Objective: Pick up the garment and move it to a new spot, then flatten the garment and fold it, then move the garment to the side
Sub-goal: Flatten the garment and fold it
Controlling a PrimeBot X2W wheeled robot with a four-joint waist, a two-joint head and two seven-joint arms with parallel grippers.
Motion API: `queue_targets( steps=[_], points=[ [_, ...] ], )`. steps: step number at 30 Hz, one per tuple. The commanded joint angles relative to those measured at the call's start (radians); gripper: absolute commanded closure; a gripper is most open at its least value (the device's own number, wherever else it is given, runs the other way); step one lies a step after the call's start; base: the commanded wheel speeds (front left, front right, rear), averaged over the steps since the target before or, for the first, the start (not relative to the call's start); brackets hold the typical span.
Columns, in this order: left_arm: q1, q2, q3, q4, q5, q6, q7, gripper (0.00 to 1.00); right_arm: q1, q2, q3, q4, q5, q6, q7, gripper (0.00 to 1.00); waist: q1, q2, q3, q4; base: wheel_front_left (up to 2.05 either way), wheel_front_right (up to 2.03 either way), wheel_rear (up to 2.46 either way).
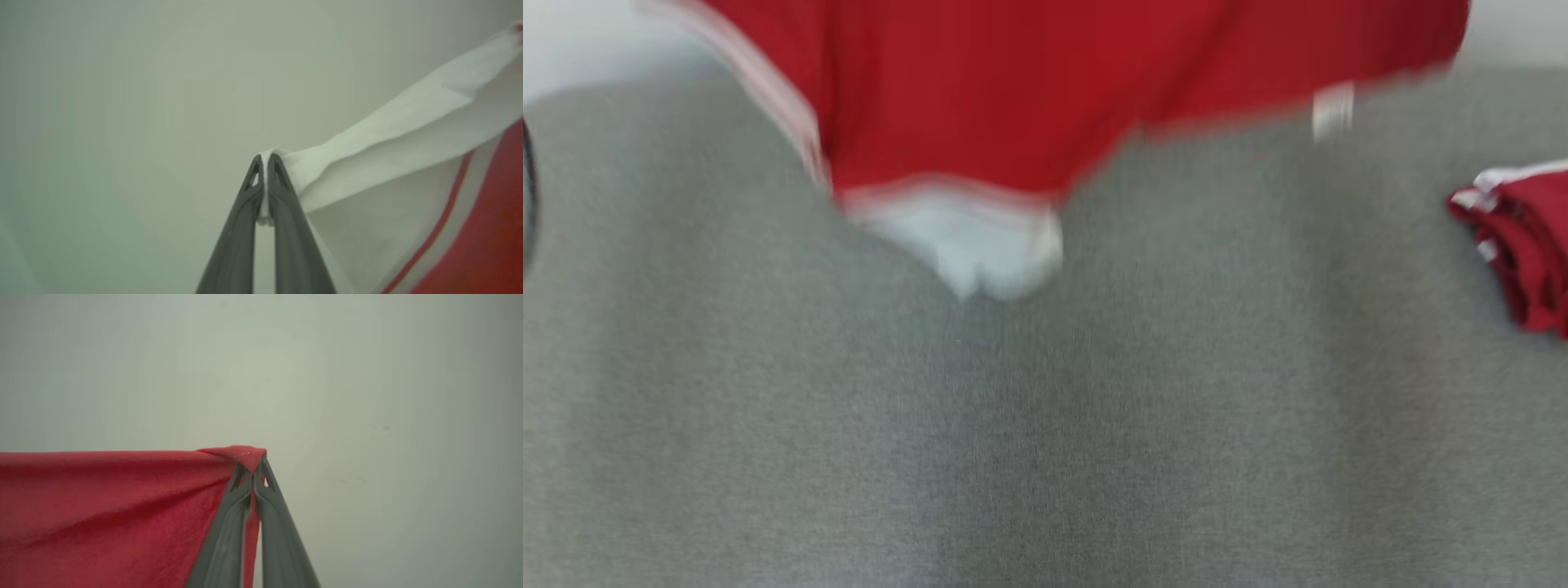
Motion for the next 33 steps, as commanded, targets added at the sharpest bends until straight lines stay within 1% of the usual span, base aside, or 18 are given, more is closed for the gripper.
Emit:
queue_targets(
  steps=[1, 4, 6, 8, 10, 11, 14, 15, 17, 18, 19, 20, 21, 23, 25, 27, 28, 33],
  points=[
    [-0.075, -0.008, -0.001, 0.003, 0.028, 0.017, -0.024, 1.0, -0.045, 0.011, -0.035, 0.001, -0.025, -0.003, 0.0, 1.0, -0.0003, -0.0002, 0.206, 0.017, 0.0, 0.0, 0.0],
    [-0.189, -0.025, 0.007, 0.009, 0.045, 0.058, -0.06, 1.0, -0.109, 0.032, -0.117, -0.026, -0.105, -0.003, 0.0, 1.0, -0.0003, -0.0002, 0.258, 0.027, 0.0, 0.0, 0.0],
    [-0.221, -0.04, 0.007, 0.016, 0.045, 0.069, -0.071, 1.0, -0.119, 0.047, -0.154, -0.039, -0.147, -0.003, 0.0, 1.0, -0.0003, -0.0002, 0.271, 0.033, 0.0, 0.0, 0.0],
    [-0.227, -0.049, 0.005, 0.017, 0.04, 0.071, -0.073, 1.0, -0.11, 0.052, -0.169, -0.048, -0.173, -0.003, 0.0, 1.0, -0.0003, -0.0002, 0.278, 0.04, 0.0, 0.0, 0.0],
    [-0.197, -0.054, 0.017, -0.001, 0.024, 0.075, -0.074, 1.0, -0.083, 0.049, -0.182, -0.052, -0.172, -0.003, 0.0, 1.0, -0.0003, -0.0002, 0.288, 0.044, 0.0, 0.0, 0.0],
    [-0.171, -0.064, 0.028, -0.016, 0.008, 0.081, -0.074, 1.0, -0.061, 0.04, -0.171, -0.052, -0.174, -0.003, 0.0, 1.0, -0.0003, -0.0002, 0.294, 0.048, 0.0, 0.0, 0.0],
    [-0.055, -0.098, 0.055, -0.065, -0.023, 0.093, -0.075, 1.0, 0.034, 0.013, -0.135, -0.063, -0.146, -0.003, 0.0, 1.0, -0.0003, -0.0002, 0.305, 0.06, 0.0, 0.0, 0.0],
    [-0.007, -0.113, 0.074, -0.093, -0.042, 0.1, -0.075, 1.0, 0.078, 0.004, -0.143, -0.069, -0.133, -0.003, 0.0, 1.0, -0.0003, -0.0002, 0.303, 0.063, 0.0, 0.0, 0.0],
    [0.093, -0.143, 0.099, -0.127, -0.063, 0.101, -0.075, 1.0, 0.176, -0.007, -0.159, -0.087, -0.113, -0.003, 0.0, 1.0, -0.0003, -0.0002, 0.296, 0.069, 0.0, 0.0, 0.0],
    [0.14, -0.165, 0.118, -0.149, -0.074, 0.106, -0.075, 1.0, 0.228, -0.014, -0.173, -0.101, -0.11, -0.003, 0.0, 1.0, -0.0003, -0.0002, 0.291, 0.073, 0.0, 0.0, 0.0],
    [0.208, -0.184, 0.12, -0.157, -0.068, 0.097, -0.075, 1.0, 0.292, -0.013, -0.197, -0.114, -0.103, -0.003, 0.0, 1.0, -0.0003, -0.0002, 0.279, 0.075, 0.0, 0.0, 0.0],
    [0.265, -0.21, 0.144, -0.177, -0.084, 0.104, -0.075, 1.0, 0.358, -0.01, -0.218, -0.121, -0.096, -0.003, 0.0, 1.0, -0.0003, -0.0002, 0.267, 0.076, 0.0, 0.0, 0.0],
    [0.326, -0.228, 0.153, -0.184, -0.083, 0.096, -0.075, 1.0, 0.42, -0.012, -0.22, -0.132, -0.099, -0.003, 0.0, 1.0, -0.0003, -0.0002, 0.251, 0.077, 0.0, 0.0, 0.0],
    [0.44, -0.273, 0.201, -0.206, -0.099, 0.096, -0.075, 1.0, 0.532, 0.004, -0.261, -0.151, -0.075, -0.003, 0.0, 1.0, -0.0003, -0.0002, 0.214, 0.075, 0.0, 0.0, 0.0],
    [0.549, -0.309, 0.227, -0.218, -0.091, 0.074, -0.075, 1.0, 0.649, 0.012, -0.265, -0.169, -0.065, -0.003, 0.0, 1.0, -0.0003, -0.0002, 0.171, 0.069, 0.0, 0.0, 0.0],
    [0.641, -0.339, 0.253, -0.224, -0.079, 0.057, -0.075, 1.0, 0.744, 0.027, -0.318, -0.176, -0.041, -0.003, 0.0, 1.0, -0.0003, -0.0002, 0.127, 0.061, 0.0, 0.0, 0.0],
    [0.688, -0.351, 0.251, -0.217, -0.064, 0.045, -0.075, 1.0, 0.796, 0.031, -0.32, -0.177, -0.045, -0.003, 0.0, 1.0, -0.0003, -0.0002, 0.101, 0.059, 0.0, 0.0, 0.0],
    [0.894, -0.415, 0.311, -0.21, -0.047, 0.027, -0.075, 1.0, 0.995, 0.078, -0.384, -0.179, -0.023, -0.004, 0.0, 1.0, -0.0003, -0.0002, -0.022, 0.049, 0.0, 0.0, 0.0]
  ],
)
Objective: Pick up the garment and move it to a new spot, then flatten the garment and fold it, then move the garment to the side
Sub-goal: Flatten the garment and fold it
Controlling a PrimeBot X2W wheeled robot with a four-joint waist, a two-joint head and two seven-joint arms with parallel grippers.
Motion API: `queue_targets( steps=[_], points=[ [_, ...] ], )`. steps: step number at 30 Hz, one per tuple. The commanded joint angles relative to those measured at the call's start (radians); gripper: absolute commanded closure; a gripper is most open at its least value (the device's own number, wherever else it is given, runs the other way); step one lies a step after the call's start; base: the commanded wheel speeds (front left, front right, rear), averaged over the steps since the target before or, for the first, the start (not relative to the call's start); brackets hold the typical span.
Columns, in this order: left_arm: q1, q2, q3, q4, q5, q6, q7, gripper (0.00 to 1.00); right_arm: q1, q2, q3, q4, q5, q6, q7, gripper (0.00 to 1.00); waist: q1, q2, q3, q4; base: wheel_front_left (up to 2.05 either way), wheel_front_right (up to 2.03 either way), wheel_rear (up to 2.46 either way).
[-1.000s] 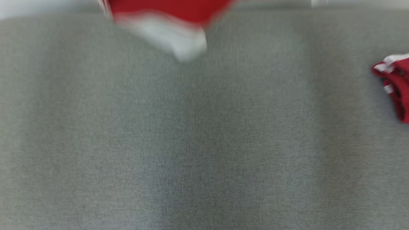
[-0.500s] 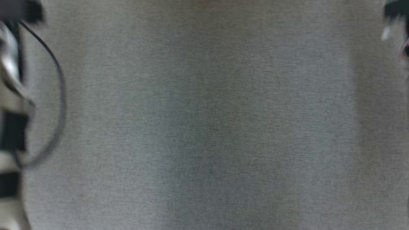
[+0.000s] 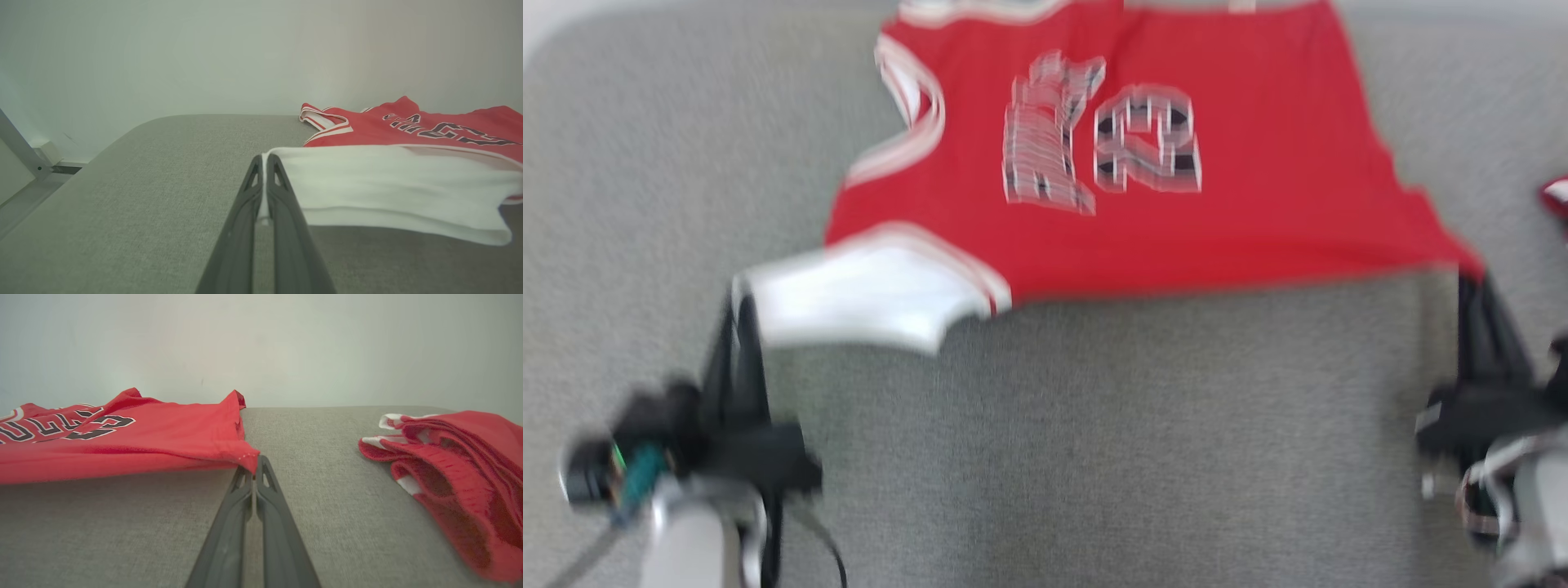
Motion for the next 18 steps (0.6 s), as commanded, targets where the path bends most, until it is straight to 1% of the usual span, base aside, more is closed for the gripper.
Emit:
queue_targets(
  steps=[1, 6, 10, 18],
  points=[
    [0.07, -0.007, 0.027, 0.005, 0.016, 0.001, -0.003, 1.0, 0.066, 0.009, -0.021, 0.001, 0.008, -0.005, 0.0, 1.0, 0.0003, 0.0001, -0.162, -0.028, 0.0, 0.0, 0.0],
    [0.23, -0.037, 0.06, 0.026, 0.021, -0.009, -0.003, 1.0, 0.212, 0.052, -0.025, 0.004, 0.031, -0.005, 0.0, 1.0, 0.0003, 0.0001, -0.259, -0.034, 0.0, 0.0, 0.0],
    [0.315, -0.049, 0.042, 0.036, 0.034, -0.023, -0.003, 1.0, 0.292, 0.065, 0.0, 0.008, 0.032, -0.005, 0.0, 1.0, 0.0003, 0.0001, -0.309, -0.034, 0.0, 0.0, 0.0],
    [0.476, -0.056, 0.044, 0.058, 0.028, -0.039, -0.003, 1.0, 0.463, 0.121, 0.022, 0.034, 0.046, -0.005, 0.0, 1.0, 0.0003, 0.0001, -0.398, -0.025, 0.0, 0.0, 0.0]
  ],
)
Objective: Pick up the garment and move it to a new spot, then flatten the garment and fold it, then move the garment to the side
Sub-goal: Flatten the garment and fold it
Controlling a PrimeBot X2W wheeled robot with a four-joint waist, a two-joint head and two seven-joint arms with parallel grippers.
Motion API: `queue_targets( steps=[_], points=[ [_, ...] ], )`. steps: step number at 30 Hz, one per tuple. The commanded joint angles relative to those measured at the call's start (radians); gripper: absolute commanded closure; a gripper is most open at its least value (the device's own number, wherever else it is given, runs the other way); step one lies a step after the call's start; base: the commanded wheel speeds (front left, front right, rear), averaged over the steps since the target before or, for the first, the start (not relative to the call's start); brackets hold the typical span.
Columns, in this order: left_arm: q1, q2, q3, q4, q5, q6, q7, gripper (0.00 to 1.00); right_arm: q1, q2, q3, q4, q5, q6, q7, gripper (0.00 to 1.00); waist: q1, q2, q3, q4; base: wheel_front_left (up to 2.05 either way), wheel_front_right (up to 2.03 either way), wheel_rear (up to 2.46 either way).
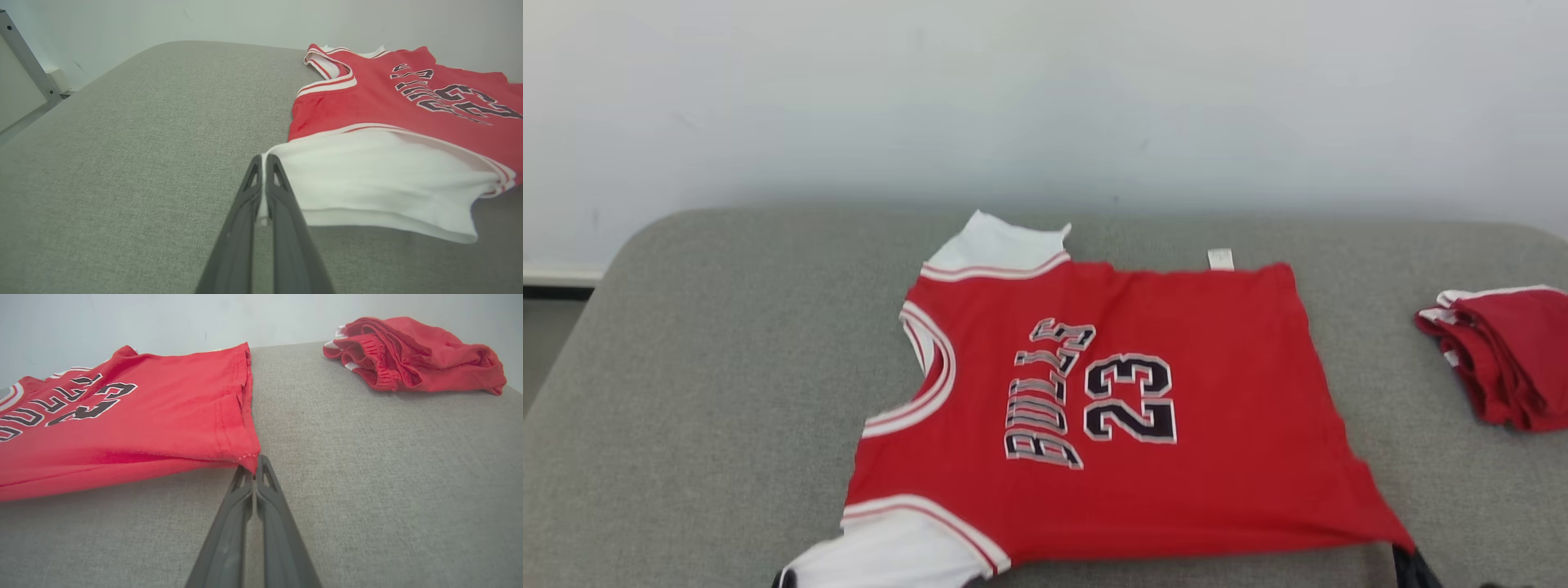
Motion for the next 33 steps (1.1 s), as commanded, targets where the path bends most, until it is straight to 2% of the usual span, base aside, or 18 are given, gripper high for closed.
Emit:
queue_targets(
  steps=[1, 13, 18, 25, 33],
  points=[
    [0.028, 0.003, 0.012, 0.003, 0.0, 0.003, -0.003, 1.0, 0.023, 0.003, -0.004, 0.003, 0.004, -0.005, 0.0, 1.0, 0.0004, 0.0003, -0.053, -0.001, 0.0, 0.0, 0.0],
    [0.172, 0.003, 0.03, 0.017, -0.035, -0.004, -0.003, 1.0, 0.17, 0.024, 0.035, -0.001, -0.026, -0.004, 0.0, 1.0, 0.0004, 0.0003, -0.101, -0.011, 0.0, 0.0, 0.0],
    [0.167, 0.003, 0.025, -0.043, -0.027, -0.005, -0.003, 1.0, 0.189, 0.034, 0.036, -0.021, -0.039, -0.004, 0.0, 1.0, 0.0004, 0.0003, -0.092, -0.008, 0.0, 0.0, 0.0],
    [0.073, 0.004, 0.003, -0.098, 0.022, -0.005, -0.003, 1.0, 0.095, 0.053, 0.025, -0.065, -0.057, -0.004, 0.0, 1.0, 0.0004, 0.0003, -0.044, -0.007, 0.0, 0.0, 0.0],
    [-0.09, 0.036, -0.067, -0.078, 0.045, -0.007, -0.003, 1.0, -0.055, 0.041, 0.014, -0.009, -0.087, -0.004, 0.0, 1.0, 0.0004, 0.0003, 0.024, -0.001, 0.0, 0.0, 0.0]
  ],
)
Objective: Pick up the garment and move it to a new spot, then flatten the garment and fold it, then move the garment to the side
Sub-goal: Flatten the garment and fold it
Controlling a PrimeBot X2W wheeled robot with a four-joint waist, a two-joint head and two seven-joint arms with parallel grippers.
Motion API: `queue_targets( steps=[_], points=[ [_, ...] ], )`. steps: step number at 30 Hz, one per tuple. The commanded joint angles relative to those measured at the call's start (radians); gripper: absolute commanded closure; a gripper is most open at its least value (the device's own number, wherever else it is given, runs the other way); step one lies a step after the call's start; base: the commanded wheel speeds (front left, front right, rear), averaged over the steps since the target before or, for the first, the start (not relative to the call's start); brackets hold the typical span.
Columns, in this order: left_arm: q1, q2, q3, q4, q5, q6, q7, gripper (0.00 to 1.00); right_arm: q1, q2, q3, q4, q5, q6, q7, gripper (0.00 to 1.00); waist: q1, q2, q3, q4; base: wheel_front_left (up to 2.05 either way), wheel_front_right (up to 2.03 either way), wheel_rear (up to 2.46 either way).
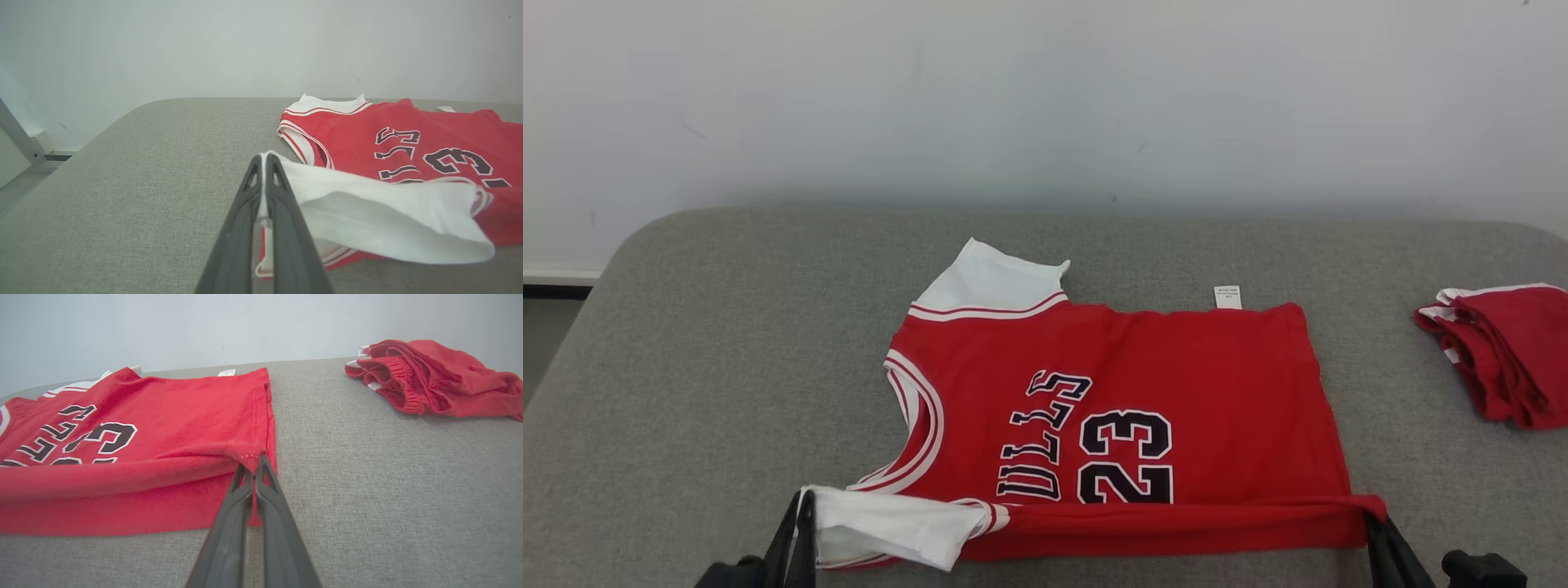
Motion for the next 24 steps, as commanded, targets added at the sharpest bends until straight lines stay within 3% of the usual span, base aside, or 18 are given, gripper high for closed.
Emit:
queue_targets(
  steps=[1, 12, 24],
  points=[
    [-0.029, 0.01, -0.008, 0.009, 0.012, 0.001, -0.003, 1.0, -0.023, -0.004, 0.0, 0.009, -0.012, -0.003, 0.0, 1.0, -0.0001, -0.0001, 0.029, 0.003, 0.0, 0.0, 0.0],
    [-0.219, 0.019, -0.05, 0.148, 0.034, 0.001, -0.003, 1.0, -0.2, -0.009, 0.003, 0.116, -0.045, -0.003, 0.0, 1.0, -0.0001, -0.0001, 0.135, -0.012, 0.0, 0.0, 0.0],
    [-0.324, 0.016, -0.054, 0.19, 0.062, 0.003, -0.003, 1.0, -0.265, 0.013, -0.039, 0.13, -0.075, -0.003, 0.0, 1.0, -0.0001, -0.0001, 0.206, -0.023, 0.0, 0.0, 0.0]
  ],
)
